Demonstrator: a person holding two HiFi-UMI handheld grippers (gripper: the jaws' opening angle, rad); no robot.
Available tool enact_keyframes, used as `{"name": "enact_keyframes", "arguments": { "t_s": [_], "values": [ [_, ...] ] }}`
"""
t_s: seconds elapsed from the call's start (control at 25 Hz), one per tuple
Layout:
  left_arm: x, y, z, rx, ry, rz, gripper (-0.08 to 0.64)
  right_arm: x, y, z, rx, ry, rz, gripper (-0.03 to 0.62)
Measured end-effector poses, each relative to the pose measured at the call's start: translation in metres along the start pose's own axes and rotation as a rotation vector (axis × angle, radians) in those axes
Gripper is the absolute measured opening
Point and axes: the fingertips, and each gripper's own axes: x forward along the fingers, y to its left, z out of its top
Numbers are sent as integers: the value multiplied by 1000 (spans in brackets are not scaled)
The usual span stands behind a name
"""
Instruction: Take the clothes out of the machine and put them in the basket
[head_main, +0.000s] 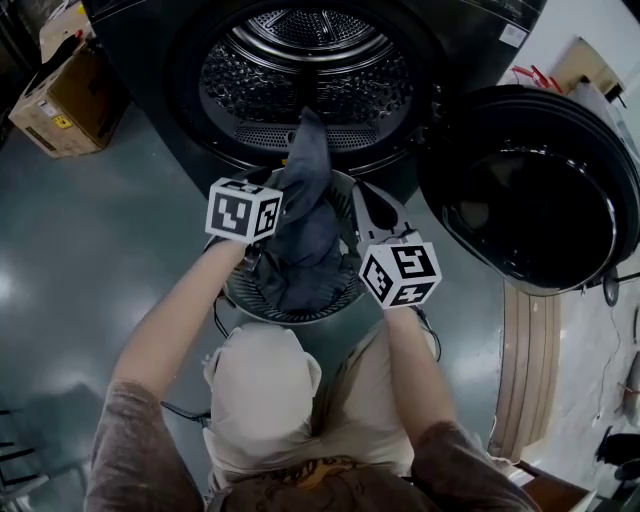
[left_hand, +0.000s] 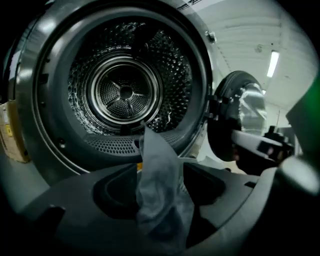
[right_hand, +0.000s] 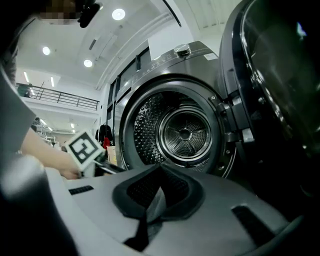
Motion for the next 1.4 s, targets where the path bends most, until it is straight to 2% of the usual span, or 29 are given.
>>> {"name": "enact_keyframes", "arguments": {
  "t_s": [0.08, 0.16, 0.24, 0.32, 0.4, 0.44, 0.64, 0.8, 0.92, 0.96, 1.16, 1.4],
  "values": [
    [25, 14, 5, -10, 12, 45, 302, -2, 5, 2, -22, 3, 5, -5],
    [41, 19, 8, -27, 15, 55, 295, -6, 4, 3, -33, 4, 0, -5],
    [52, 16, 7, -42, 18, 45, 252, -8, -1, 4, -32, 4, -11, -5],
    [59, 13, 3, -49, 25, 44, 185, -10, -6, 3, -25, 5, -24, -5],
    [58, 11, -1, -55, 23, 46, 36, -10, -8, 2, -18, 6, -28, -5],
    [55, 8, -3, -55, 22, 32, 16, -9, -8, 2, -19, 7, -26, -5],
    [14, -33, -25, -23, 58, -120, 12, -3, -13, -4, -27, 14, -25, -5],
    [-29, -56, -48, -24, 121, -194, 15, -1, -11, -4, -13, 9, -16, -5],
    [-52, -65, -53, -19, 141, -230, 120, -1, -3, -4, -6, 25, 11, -5],
    [-58, -64, -50, -18, 135, -232, 127, 1, 0, -3, -5, 34, 24, -5],
    [-82, -39, 5, -15, 15, -185, 124, 15, 14, 20, 56, 64, 69, -5],
    [-144, -39, 107, 5, -37, -194, 130, 16, 48, 117, 92, 133, 109, -5]
  ]
}}
